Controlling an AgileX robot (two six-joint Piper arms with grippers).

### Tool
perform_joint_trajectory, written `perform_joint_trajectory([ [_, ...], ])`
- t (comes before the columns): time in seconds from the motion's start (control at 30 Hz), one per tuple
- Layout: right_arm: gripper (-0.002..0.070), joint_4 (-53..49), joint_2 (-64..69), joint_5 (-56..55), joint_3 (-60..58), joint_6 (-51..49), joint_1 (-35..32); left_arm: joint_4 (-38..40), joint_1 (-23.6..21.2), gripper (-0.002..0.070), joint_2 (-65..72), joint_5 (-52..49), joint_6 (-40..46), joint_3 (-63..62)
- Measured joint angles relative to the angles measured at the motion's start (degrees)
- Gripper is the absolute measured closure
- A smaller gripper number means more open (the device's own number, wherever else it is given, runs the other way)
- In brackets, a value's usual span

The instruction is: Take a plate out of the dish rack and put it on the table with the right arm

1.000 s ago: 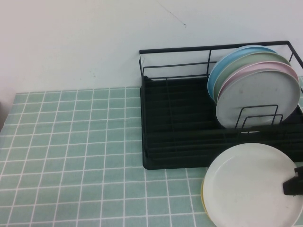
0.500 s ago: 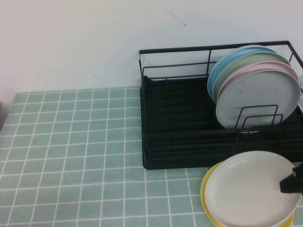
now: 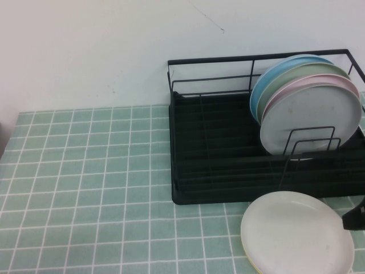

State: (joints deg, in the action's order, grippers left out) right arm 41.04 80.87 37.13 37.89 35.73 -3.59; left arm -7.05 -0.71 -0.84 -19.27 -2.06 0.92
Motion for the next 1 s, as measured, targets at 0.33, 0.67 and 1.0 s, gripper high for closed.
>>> perform_joint_trajectory([
  [0.33,0.0541,-2.48,-16.56,9.76,0.0,2.09,0.0,0.0,0.0,0.0678,0.0,0.0,0.0,0.0],
  [0.67,0.0668,-7.81,-35.5,14.73,-0.1,-0.17,0.0,0.0,0.0,0.0678,0.0,0.0,0.0,0.0],
  [1.0,0.0674,-7.63,-47.29,18.16,-0.1,2.07,0.12,0.0,0.0,0.0678,0.0,0.0,0.0,0.0],
])
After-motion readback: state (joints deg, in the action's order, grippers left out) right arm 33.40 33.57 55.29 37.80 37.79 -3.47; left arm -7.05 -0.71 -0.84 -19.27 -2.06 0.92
